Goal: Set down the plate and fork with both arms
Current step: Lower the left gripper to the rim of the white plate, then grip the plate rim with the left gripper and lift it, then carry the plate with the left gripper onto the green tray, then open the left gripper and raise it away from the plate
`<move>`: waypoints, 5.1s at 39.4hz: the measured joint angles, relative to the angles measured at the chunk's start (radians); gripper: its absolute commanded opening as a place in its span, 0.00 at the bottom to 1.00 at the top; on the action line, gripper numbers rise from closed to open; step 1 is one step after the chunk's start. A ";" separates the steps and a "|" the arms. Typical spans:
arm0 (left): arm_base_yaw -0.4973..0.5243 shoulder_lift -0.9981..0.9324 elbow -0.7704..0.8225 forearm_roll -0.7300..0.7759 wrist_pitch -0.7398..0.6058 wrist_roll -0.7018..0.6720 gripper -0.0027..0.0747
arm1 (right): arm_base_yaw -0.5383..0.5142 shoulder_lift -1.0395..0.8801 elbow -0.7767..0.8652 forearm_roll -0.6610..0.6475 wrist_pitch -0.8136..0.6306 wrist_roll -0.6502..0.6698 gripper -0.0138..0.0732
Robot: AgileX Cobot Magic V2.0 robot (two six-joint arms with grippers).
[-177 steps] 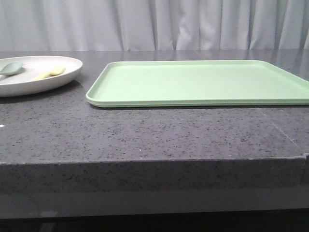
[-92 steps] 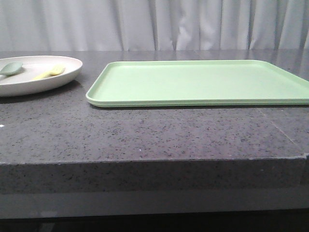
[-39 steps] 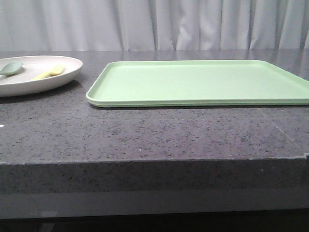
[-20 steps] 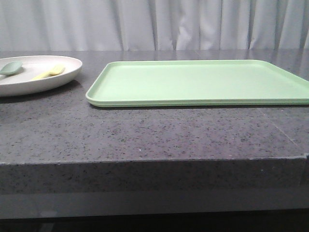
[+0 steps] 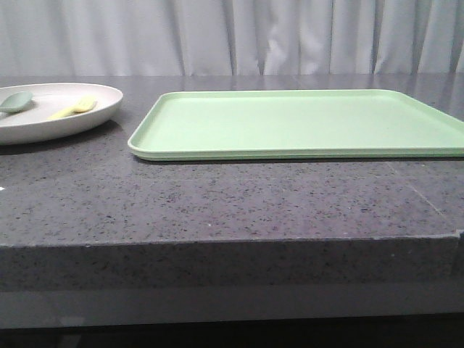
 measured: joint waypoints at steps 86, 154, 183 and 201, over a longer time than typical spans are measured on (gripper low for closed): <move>-0.336 -0.063 -0.130 -0.014 -0.030 0.049 0.01 | 0.000 0.000 0.000 0.000 0.000 0.000 0.90; -0.738 0.308 -0.341 0.295 -0.266 -0.553 0.01 | 0.000 0.000 0.000 0.000 0.006 0.000 0.90; -0.738 0.294 -0.347 0.371 -0.219 -0.552 0.59 | 0.000 0.000 0.000 0.000 0.009 0.000 0.90; -0.681 -0.004 -0.347 0.595 0.018 -0.357 0.59 | 0.000 0.000 0.000 0.000 0.007 0.000 0.90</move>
